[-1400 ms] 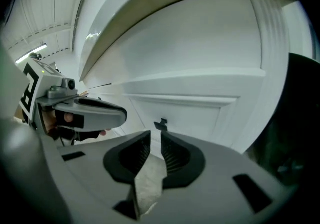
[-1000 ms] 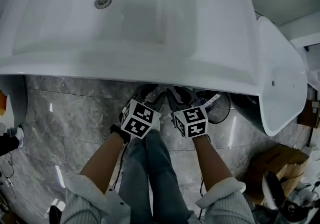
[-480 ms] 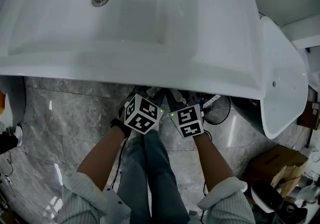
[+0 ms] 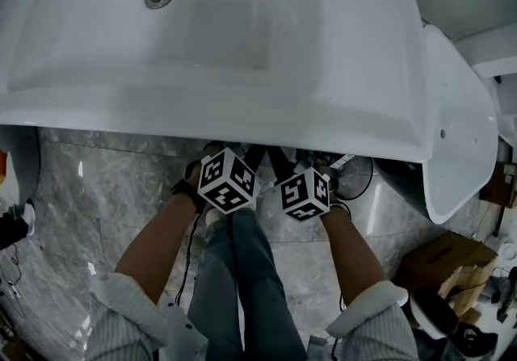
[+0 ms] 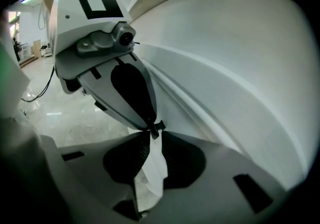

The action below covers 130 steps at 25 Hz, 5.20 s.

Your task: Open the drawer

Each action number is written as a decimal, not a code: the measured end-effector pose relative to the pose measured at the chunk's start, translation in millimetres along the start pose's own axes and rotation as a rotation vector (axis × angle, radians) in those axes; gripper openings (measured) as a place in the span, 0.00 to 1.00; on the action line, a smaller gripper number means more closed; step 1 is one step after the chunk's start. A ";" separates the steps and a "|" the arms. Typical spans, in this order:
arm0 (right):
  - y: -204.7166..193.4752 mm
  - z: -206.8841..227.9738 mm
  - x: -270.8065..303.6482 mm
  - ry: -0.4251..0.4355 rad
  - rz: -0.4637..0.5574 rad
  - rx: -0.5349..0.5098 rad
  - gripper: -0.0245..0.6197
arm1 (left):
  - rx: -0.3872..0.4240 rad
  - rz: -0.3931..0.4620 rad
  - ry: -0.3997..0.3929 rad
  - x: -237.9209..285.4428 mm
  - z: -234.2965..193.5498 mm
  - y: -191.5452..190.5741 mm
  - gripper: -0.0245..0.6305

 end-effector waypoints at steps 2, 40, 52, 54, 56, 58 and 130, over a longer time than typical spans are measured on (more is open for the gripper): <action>-0.7 -2.5 0.5 0.007 0.006 -0.031 0.12 | 0.002 0.000 -0.004 0.3 1.2 -0.5 0.12; -3.7 -28.8 -15.1 0.102 -0.036 0.146 0.09 | -0.119 -0.083 -0.005 -16.2 29.9 -10.1 0.11; -6.9 -49.3 -28.9 0.105 -0.057 0.191 0.09 | -0.172 -0.081 -0.009 -27.5 50.4 -18.1 0.11; -6.9 -52.5 -30.8 0.105 -0.057 0.202 0.09 | -0.175 -0.085 -0.009 -29.6 53.1 -19.2 0.11; -7.1 -56.0 -32.9 0.106 -0.058 0.209 0.09 | -0.176 -0.090 -0.009 -31.7 56.4 -20.3 0.11; -7.6 -60.5 -35.5 0.107 -0.059 0.217 0.09 | -0.179 -0.095 -0.008 -34.2 60.7 -21.9 0.11; 60.7 -87.9 -146.3 -0.017 0.072 0.625 0.10 | -0.401 -0.001 0.136 -142.2 116.2 21.3 0.12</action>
Point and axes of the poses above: the fingertips, and each gripper's own axes: x forward along the fingers, z to its right, y out of its top, the point moved 3 cm from there along -x, backward along the fingers, and after that the axes turned 6 degrees about z, right-handed, at the moved point
